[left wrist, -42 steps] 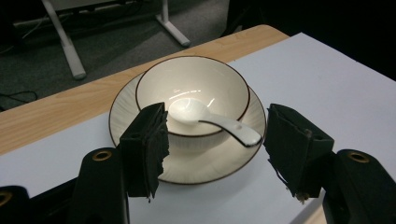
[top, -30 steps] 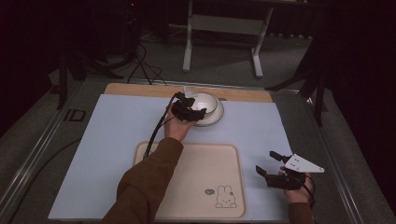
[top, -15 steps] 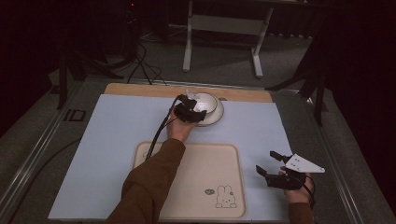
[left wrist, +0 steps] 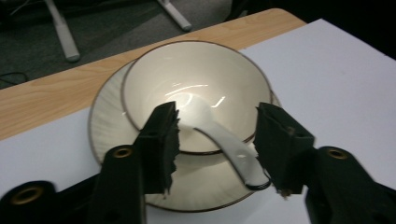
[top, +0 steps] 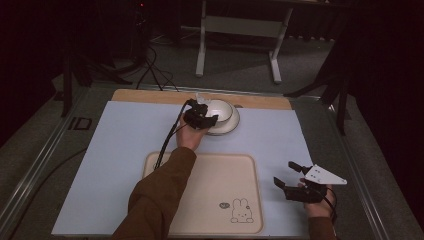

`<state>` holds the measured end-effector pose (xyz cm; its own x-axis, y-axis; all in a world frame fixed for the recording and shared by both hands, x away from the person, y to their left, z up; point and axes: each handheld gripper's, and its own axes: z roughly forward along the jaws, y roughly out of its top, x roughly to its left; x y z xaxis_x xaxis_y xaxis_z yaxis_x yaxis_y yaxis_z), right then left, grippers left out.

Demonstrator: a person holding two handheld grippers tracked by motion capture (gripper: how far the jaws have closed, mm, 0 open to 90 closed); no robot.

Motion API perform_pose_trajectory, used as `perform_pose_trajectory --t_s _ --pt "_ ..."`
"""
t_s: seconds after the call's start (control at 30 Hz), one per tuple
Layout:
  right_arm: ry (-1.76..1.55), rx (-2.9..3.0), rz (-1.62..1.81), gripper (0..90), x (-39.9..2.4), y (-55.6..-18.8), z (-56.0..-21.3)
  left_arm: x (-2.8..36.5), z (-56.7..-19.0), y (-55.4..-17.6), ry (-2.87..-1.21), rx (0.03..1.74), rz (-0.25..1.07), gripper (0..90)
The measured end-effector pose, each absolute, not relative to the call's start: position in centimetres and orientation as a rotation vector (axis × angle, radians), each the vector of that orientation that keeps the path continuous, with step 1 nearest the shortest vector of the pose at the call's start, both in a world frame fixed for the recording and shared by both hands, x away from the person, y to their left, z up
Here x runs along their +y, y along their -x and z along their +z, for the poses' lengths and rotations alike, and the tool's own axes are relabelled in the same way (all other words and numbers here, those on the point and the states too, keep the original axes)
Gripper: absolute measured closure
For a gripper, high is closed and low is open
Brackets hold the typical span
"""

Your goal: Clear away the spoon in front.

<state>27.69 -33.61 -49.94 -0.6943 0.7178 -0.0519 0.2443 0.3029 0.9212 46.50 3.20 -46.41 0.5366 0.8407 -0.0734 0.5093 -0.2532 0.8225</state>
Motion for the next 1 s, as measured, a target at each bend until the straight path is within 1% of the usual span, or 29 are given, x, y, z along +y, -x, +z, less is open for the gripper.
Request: perform_pose_trajectory --t_s 0.1,0.2,0.3,0.4,0.53,0.6,0.73,0.83,1.0 --pt "-0.854 2.117 1.374 17.6 -33.6 -27.7 -49.9 2.8 -46.8 -46.4 -1.937 1.104 0.491 43.7" --pt "-0.853 2.117 1.373 17.6 -33.6 -27.7 -49.9 3.0 -47.2 -46.6 -1.957 1.123 0.512 44.4" --pt "-0.853 2.118 1.373 17.6 -33.6 -27.7 -50.0 3.6 -47.3 -47.0 -1.951 1.168 0.519 50.5" --pt "-0.852 2.120 1.372 17.6 -33.6 -27.7 -50.0 4.2 -47.3 -47.2 -1.947 1.187 0.521 58.6" --pt "-0.852 2.122 1.370 17.6 -33.5 -27.7 -50.0 4.7 -47.3 -47.4 -1.949 1.190 0.503 69.1" --pt "-0.851 2.120 1.371 17.6 -33.5 -27.7 -50.0 4.8 -47.3 -47.4 -1.952 1.184 0.496 72.2" --pt "-0.852 2.119 1.370 17.6 -33.5 -27.7 -50.0 4.7 -47.4 -47.4 -1.961 1.162 0.486 72.2" --pt "-0.851 2.120 1.370 17.6 -33.5 -27.7 -50.0 4.7 -47.6 -47.4 -1.969 1.156 0.479 69.5" --pt "-0.855 2.121 1.368 17.6 -33.5 -27.7 -50.0 4.7 -47.7 -47.4 -1.972 1.155 0.477 72.1"
